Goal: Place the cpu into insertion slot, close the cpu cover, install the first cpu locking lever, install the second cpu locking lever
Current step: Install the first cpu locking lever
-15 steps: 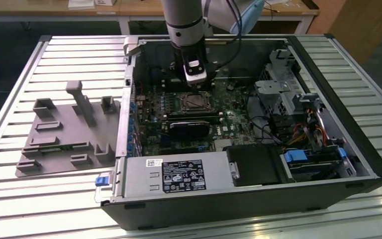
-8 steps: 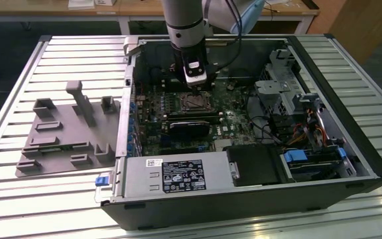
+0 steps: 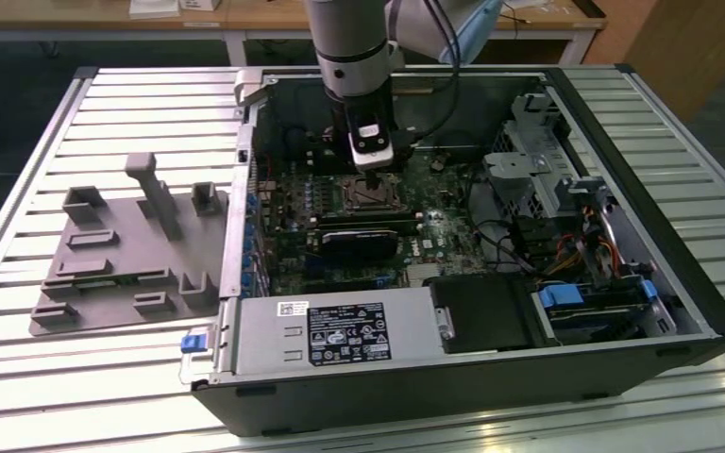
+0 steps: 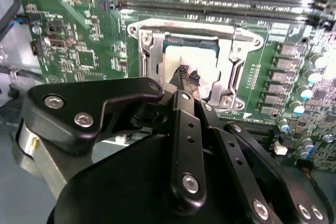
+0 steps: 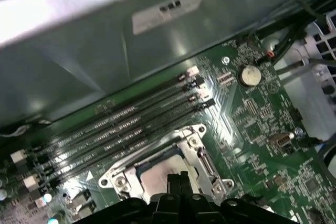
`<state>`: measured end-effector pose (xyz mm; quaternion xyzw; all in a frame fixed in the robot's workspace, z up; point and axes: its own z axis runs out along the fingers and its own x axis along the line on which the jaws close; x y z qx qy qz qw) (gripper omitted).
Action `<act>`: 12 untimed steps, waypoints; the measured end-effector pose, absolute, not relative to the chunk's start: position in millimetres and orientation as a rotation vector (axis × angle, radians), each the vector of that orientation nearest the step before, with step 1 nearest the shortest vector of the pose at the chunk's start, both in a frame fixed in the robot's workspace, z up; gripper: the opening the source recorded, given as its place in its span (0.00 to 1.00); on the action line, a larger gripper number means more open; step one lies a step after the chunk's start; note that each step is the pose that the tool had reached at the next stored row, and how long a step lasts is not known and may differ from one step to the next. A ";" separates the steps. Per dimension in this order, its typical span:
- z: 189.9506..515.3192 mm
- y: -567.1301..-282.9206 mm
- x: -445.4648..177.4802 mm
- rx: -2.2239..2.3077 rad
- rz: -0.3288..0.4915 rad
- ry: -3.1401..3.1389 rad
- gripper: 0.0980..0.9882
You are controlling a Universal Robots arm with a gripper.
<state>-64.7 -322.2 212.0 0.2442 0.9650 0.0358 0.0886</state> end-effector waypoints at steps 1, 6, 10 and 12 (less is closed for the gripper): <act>212.0 -323.7 -64.7 0.728 0.106 2.871 0.00; 211.9 -325.4 -64.7 0.730 0.104 2.871 0.00; 211.9 -325.5 -64.7 0.717 0.101 2.874 0.00; 211.9 -325.5 -64.7 0.685 0.091 2.882 0.00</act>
